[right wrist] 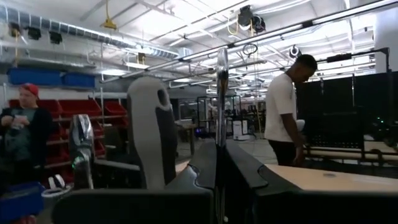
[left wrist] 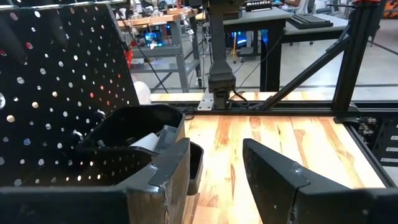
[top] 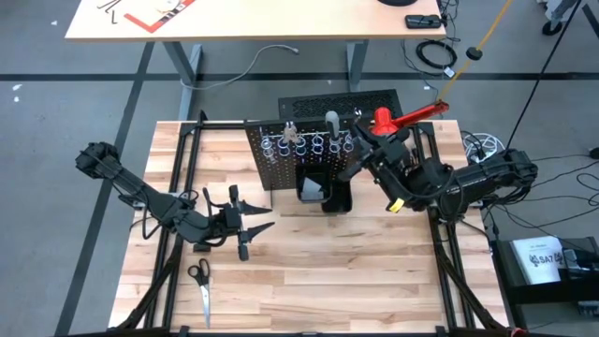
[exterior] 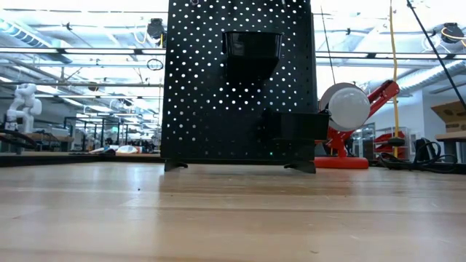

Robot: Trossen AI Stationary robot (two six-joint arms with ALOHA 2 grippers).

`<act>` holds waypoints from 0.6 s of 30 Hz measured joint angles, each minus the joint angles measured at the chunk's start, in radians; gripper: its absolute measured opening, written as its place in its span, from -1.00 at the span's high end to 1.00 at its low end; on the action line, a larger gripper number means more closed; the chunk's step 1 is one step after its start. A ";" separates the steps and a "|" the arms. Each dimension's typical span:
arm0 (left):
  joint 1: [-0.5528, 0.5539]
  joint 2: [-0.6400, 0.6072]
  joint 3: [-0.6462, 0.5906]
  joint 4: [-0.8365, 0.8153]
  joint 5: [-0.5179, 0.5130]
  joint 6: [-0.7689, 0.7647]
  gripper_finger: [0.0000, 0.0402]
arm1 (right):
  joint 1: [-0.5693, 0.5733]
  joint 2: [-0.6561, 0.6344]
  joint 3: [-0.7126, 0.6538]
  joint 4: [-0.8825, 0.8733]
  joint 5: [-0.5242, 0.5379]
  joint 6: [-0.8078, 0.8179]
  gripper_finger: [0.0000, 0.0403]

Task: Hang tools onto peg board
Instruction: Hang the wrench on the pegboard

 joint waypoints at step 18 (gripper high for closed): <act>0.000 0.000 0.000 -0.013 0.000 -0.004 0.21 | 0.001 0.000 0.000 -0.166 0.101 0.013 0.95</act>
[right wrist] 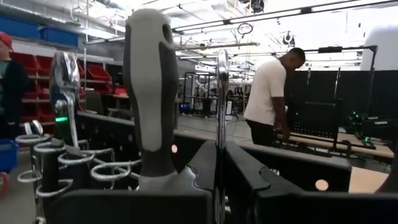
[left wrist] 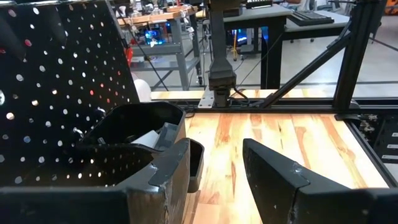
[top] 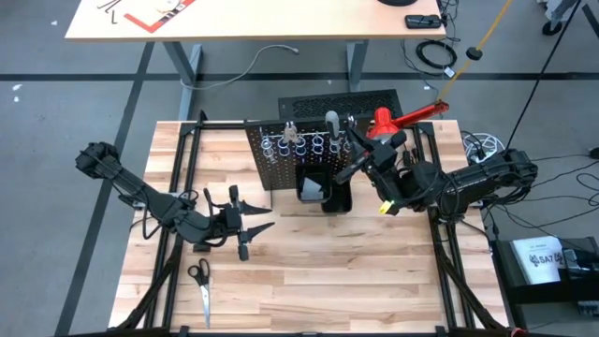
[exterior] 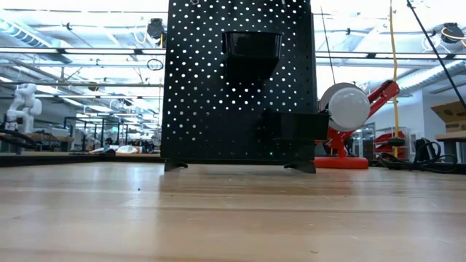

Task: Hang tools onto peg board
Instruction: Hang the wrench on the pegboard

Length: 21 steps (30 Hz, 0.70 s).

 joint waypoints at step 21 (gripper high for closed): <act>0.000 0.000 0.000 0.000 0.000 0.000 0.21 | 0.031 0.000 0.002 -0.072 0.049 0.047 0.70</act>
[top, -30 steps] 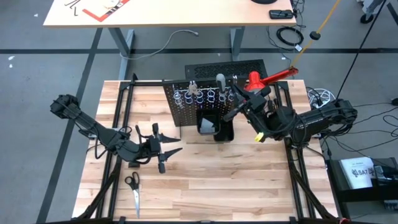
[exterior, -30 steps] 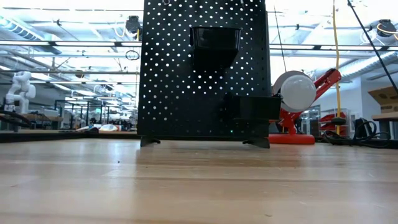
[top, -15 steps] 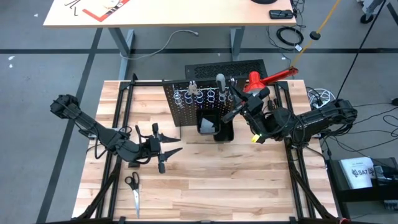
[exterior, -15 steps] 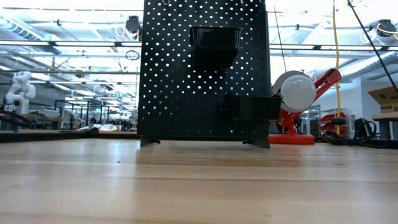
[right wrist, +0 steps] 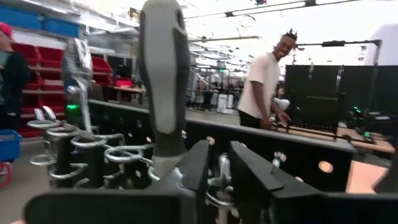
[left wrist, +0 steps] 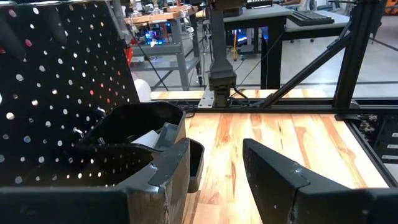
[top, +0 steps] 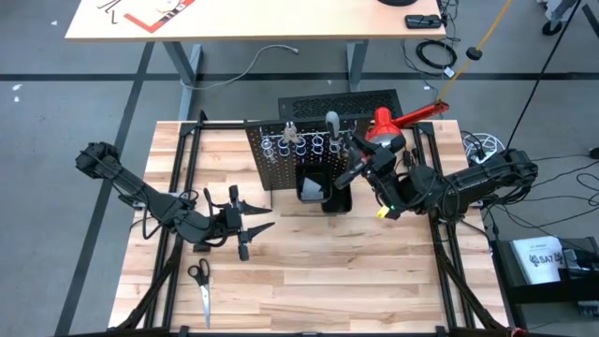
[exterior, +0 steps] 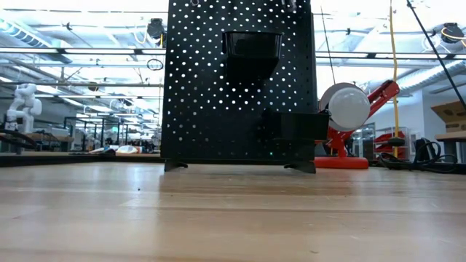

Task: Hang tools onto peg board
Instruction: Hang the wrench on the pegboard, then unhang the wrench from the pegboard

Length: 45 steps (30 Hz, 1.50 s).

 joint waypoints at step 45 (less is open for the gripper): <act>-0.017 -0.036 0.000 -0.033 0.018 0.030 0.68 | 0.327 -0.014 -0.045 -0.622 -0.394 0.294 0.52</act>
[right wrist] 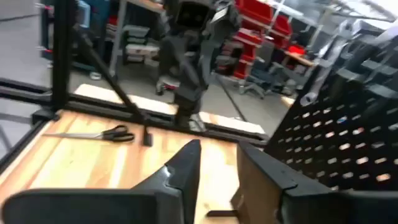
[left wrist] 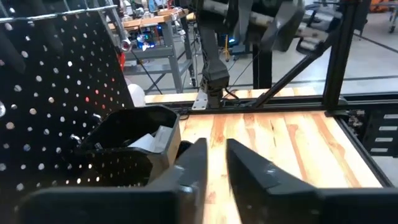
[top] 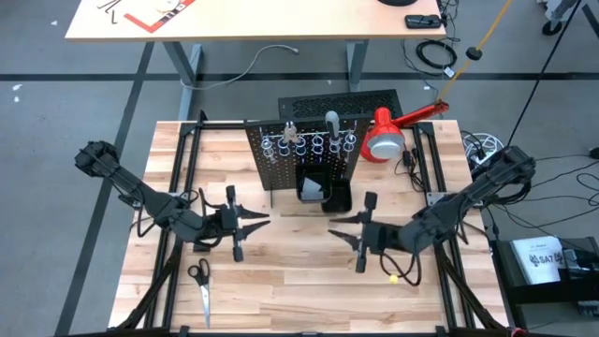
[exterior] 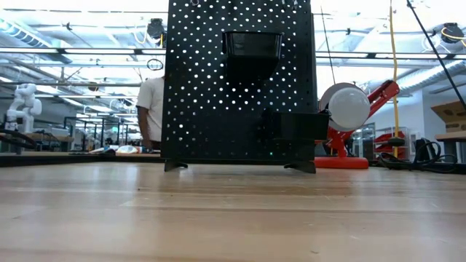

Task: Hang tools onto peg board
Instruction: Unhang the wrench from the pegboard

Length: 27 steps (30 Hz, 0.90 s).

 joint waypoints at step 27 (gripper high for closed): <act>0.194 -0.294 -0.392 0.266 0.168 0.099 0.99 | -0.142 -0.594 -0.606 0.292 -0.293 -0.127 1.00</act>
